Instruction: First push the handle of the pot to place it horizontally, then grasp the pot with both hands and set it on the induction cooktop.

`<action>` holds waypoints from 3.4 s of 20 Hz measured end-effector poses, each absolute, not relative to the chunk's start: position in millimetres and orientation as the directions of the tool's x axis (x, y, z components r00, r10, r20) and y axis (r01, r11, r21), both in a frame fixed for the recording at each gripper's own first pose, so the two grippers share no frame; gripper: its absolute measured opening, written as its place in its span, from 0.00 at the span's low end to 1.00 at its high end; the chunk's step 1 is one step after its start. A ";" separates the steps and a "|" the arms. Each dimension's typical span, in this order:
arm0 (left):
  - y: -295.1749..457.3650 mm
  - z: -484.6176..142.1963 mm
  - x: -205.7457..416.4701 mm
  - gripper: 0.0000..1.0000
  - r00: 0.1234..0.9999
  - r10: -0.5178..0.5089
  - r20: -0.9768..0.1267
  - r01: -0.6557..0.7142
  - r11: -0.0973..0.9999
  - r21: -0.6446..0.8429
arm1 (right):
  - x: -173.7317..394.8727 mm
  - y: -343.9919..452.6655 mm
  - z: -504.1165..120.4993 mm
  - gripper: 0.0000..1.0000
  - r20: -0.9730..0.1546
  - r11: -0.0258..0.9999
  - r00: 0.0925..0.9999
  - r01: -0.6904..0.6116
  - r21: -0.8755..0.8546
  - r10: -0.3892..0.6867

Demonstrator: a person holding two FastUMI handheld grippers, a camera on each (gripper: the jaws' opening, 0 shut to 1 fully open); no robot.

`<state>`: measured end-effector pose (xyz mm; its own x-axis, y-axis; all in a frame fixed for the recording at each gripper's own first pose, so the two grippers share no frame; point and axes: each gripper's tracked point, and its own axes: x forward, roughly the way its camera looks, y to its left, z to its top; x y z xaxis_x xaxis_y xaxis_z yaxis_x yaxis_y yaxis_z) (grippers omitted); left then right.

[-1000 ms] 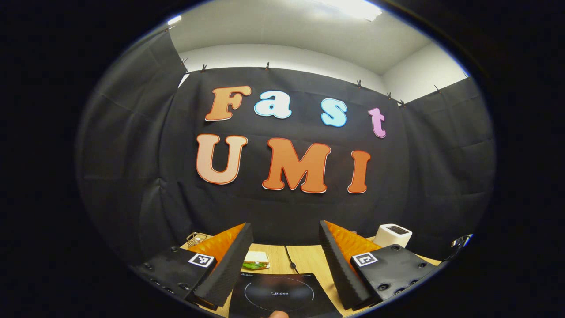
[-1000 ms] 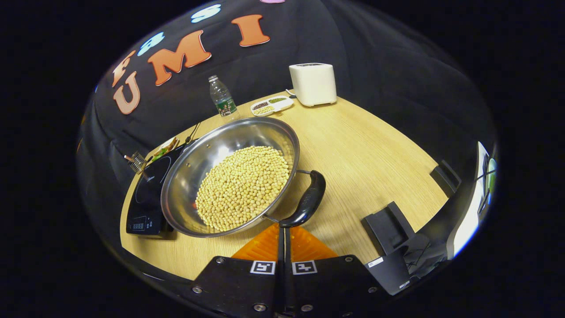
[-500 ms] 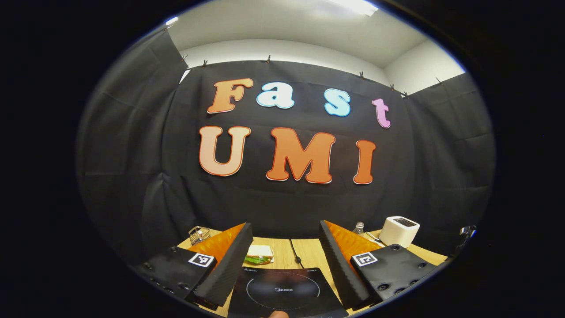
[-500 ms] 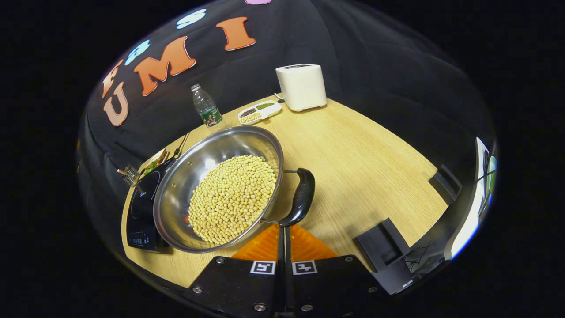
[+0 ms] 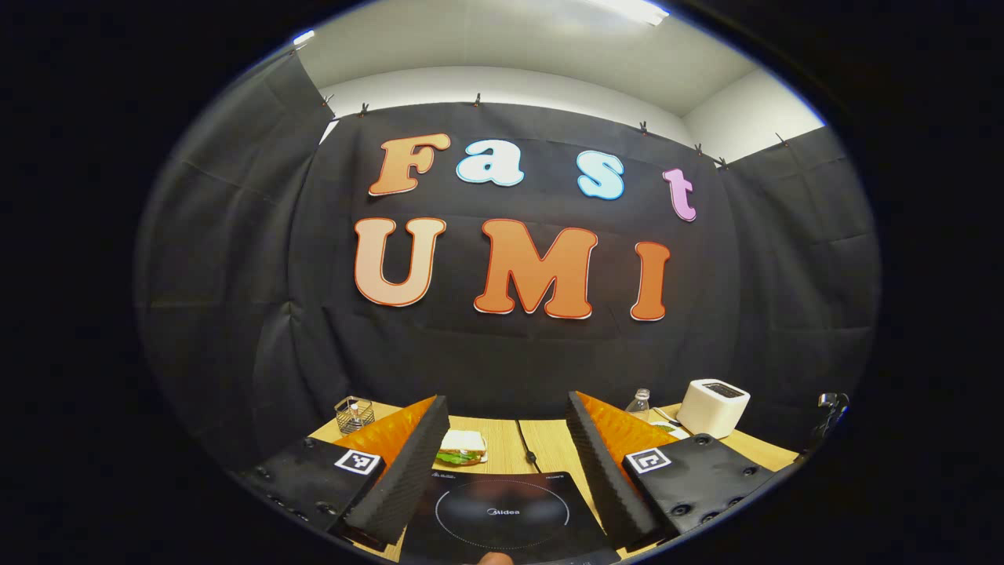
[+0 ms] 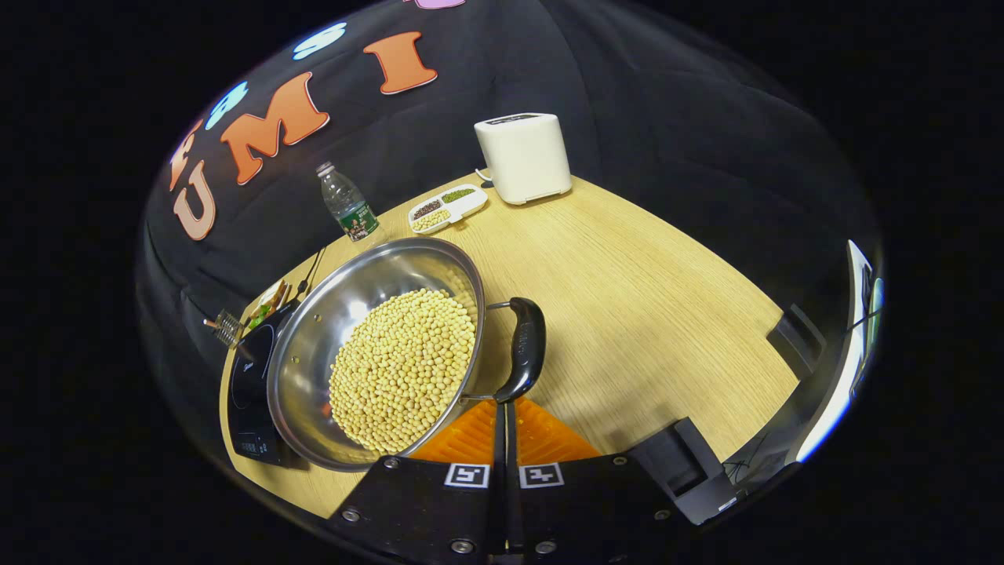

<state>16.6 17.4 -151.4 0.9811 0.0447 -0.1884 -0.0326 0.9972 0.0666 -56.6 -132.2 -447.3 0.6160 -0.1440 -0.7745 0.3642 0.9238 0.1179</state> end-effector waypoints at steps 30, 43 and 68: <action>15.5 -206.9 24.5 0.99 0.944 0.024 -0.330 -0.008 0.999 0.049 | 23.1 -165.1 -450.6 0.00 -0.773 0.894 0.616 0.419 0.159 -0.152; -40.9 -260.5 12.0 0.98 0.910 -0.011 -0.415 0.009 1.000 -0.006 | 41.5 -171.6 -452.6 0.00 -0.768 0.906 0.624 0.395 0.151 -0.144; -144.5 -431.9 2.2 1.00 0.753 -0.007 -0.658 0.003 1.000 -0.007 | 98.2 -164.5 -442.9 0.94 -0.638 0.990 0.763 0.140 0.004 -0.105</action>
